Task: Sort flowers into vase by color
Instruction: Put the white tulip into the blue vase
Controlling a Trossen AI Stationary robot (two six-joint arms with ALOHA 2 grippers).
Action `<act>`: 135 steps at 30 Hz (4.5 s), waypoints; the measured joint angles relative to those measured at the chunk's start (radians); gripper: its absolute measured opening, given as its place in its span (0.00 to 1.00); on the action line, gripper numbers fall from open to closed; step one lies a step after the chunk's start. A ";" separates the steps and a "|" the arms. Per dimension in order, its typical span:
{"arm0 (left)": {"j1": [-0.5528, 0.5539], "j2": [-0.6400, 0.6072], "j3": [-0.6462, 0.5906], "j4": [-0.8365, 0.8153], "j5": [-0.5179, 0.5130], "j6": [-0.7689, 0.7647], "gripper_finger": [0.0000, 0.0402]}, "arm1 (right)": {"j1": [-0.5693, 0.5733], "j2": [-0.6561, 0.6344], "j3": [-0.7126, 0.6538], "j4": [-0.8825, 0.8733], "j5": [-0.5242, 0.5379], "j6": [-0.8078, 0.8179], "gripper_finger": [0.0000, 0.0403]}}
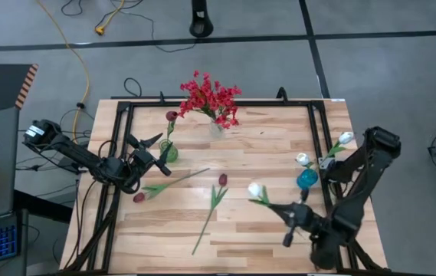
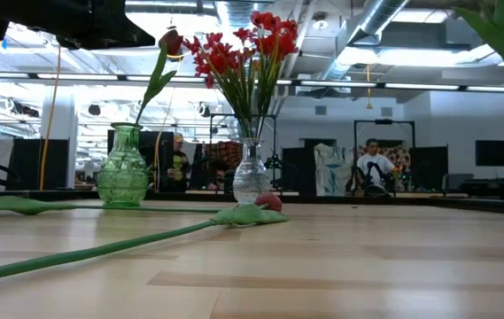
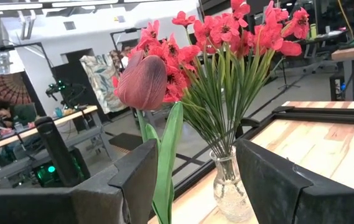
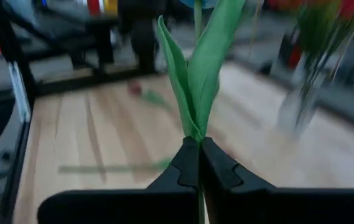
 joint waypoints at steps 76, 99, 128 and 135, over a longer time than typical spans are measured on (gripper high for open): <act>0.143 0.871 1.027 -0.269 0.885 -0.445 0.31 | -0.185 -0.005 0.000 0.099 0.197 -0.146 0.08; 0.168 0.871 1.027 -0.313 0.951 -0.464 0.12 | -0.197 -0.005 0.000 0.125 0.194 -0.146 0.08; 0.186 0.869 1.026 -0.394 1.015 -0.453 0.00 | -0.215 -0.005 0.000 0.168 0.054 -0.143 0.21; 0.187 0.869 1.027 -0.480 1.019 -0.385 0.00 | -0.243 -0.005 0.000 0.172 -0.034 -0.145 0.37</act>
